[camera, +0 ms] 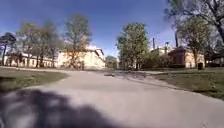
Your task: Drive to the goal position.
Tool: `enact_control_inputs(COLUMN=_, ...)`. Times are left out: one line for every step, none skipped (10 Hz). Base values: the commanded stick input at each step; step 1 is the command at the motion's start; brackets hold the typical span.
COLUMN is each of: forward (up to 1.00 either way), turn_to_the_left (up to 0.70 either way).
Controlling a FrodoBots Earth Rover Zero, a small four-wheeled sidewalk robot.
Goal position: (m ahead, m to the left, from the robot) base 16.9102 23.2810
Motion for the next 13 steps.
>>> enact_control_inputs(forward=0.66, turn_to_the_left=0.0)
enact_control_inputs(forward=0.66, turn_to_the_left=0.1)
enact_control_inputs(forward=0.66, turn_to_the_left=0.27)
enact_control_inputs(forward=0.66, turn_to_the_left=0.13)
enact_control_inputs(forward=0.66, turn_to_the_left=0.0)
enact_control_inputs(forward=0.66, turn_to_the_left=0.0)
enact_control_inputs(forward=0.66, turn_to_the_left=0.0)
enact_control_inputs(forward=0.66, turn_to_the_left=0.0)
enact_control_inputs(forward=0.66, turn_to_the_left=0.0)
enact_control_inputs(forward=0.66, turn_to_the_left=0.0)
enact_control_inputs(forward=0.66, turn_to_the_left=0.0)
enact_control_inputs(forward=0.66, turn_to_the_left=0.0)
enact_control_inputs(forward=0.66, turn_to_the_left=0.0)
